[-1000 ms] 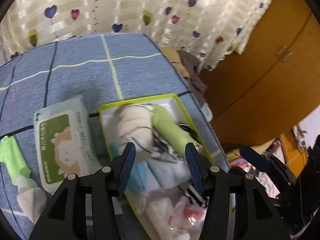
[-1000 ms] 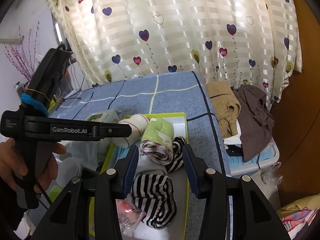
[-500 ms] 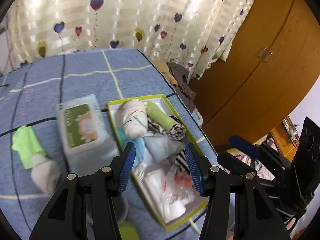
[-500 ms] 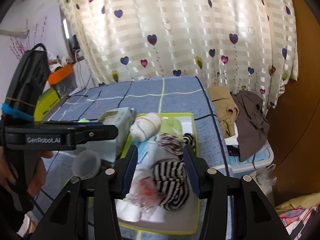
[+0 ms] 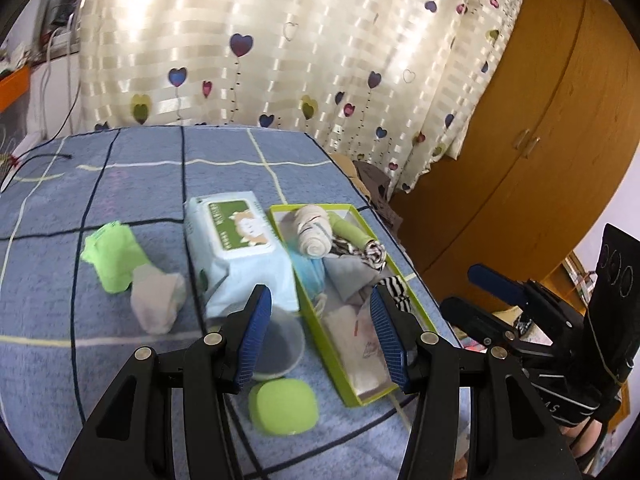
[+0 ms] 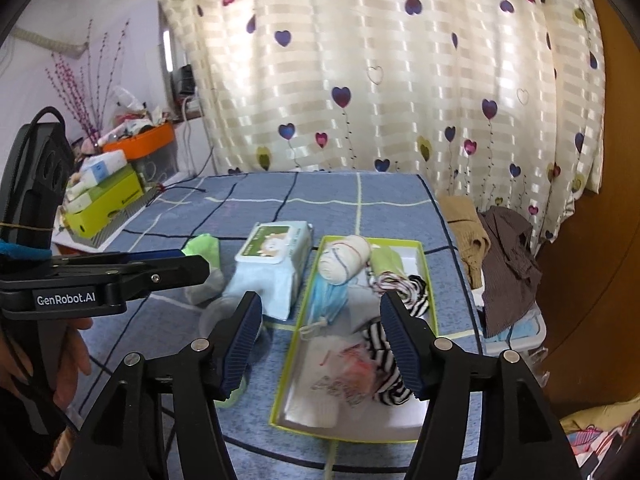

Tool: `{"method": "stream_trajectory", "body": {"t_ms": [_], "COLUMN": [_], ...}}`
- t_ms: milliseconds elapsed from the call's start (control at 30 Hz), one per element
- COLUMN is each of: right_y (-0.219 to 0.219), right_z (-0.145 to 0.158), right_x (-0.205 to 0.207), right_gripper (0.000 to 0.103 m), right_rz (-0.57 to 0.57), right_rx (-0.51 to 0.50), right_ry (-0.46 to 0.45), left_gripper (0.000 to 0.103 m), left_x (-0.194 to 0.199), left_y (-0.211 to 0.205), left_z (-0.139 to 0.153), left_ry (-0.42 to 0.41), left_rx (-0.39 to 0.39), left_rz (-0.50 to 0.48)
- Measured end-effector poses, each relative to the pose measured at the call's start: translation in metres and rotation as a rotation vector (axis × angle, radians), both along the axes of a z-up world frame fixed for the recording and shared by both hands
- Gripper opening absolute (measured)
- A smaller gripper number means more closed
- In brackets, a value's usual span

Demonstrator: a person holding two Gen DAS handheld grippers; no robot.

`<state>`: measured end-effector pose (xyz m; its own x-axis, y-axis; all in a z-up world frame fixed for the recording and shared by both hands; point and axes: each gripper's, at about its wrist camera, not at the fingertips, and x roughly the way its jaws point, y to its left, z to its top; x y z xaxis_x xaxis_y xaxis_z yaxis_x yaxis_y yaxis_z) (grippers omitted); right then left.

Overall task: Organize soft objects
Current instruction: 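Move both open tools back from the tray toward the green and white socks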

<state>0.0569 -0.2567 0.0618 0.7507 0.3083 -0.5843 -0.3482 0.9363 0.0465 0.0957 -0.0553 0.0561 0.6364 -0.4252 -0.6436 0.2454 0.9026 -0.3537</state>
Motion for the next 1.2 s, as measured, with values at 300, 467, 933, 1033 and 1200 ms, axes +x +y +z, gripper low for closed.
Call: {"method": "stream_trajectory", "body": {"t_ms": [300, 467, 933, 1033, 1200], "right_y": [0.026, 0.039, 0.06, 0.063, 0.068], "right_z": [-0.005, -0.008, -0.013, -0.014, -0.015], "right_x": [-0.005, -0.006, -0.01, -0.009, -0.007], "right_gripper": [0.063, 0.063, 0.063, 0.063, 0.063], "right_rz": [0.066, 0.108, 0.154, 0.158, 0.166], "right_rx": [-0.015, -0.021, -0.04, -0.04, -0.038], "right_ry": [0.02, 0.031, 0.055, 0.057, 0.062], "left_gripper": [0.053, 0.053, 0.053, 0.053, 0.053], "left_x": [-0.016, -0.021, -0.029, -0.029, -0.026], "left_y": [0.026, 0.033, 0.054, 0.06, 0.068], "left_z": [-0.011, -0.016, -0.028, -0.032, -0.037], "left_ry": [-0.003, 0.005, 0.028, 0.036, 0.051], "left_rx": [-0.026, -0.036, -0.032, -0.027, -0.023], "left_rz": [0.057, 0.074, 0.134, 0.15, 0.174]}}
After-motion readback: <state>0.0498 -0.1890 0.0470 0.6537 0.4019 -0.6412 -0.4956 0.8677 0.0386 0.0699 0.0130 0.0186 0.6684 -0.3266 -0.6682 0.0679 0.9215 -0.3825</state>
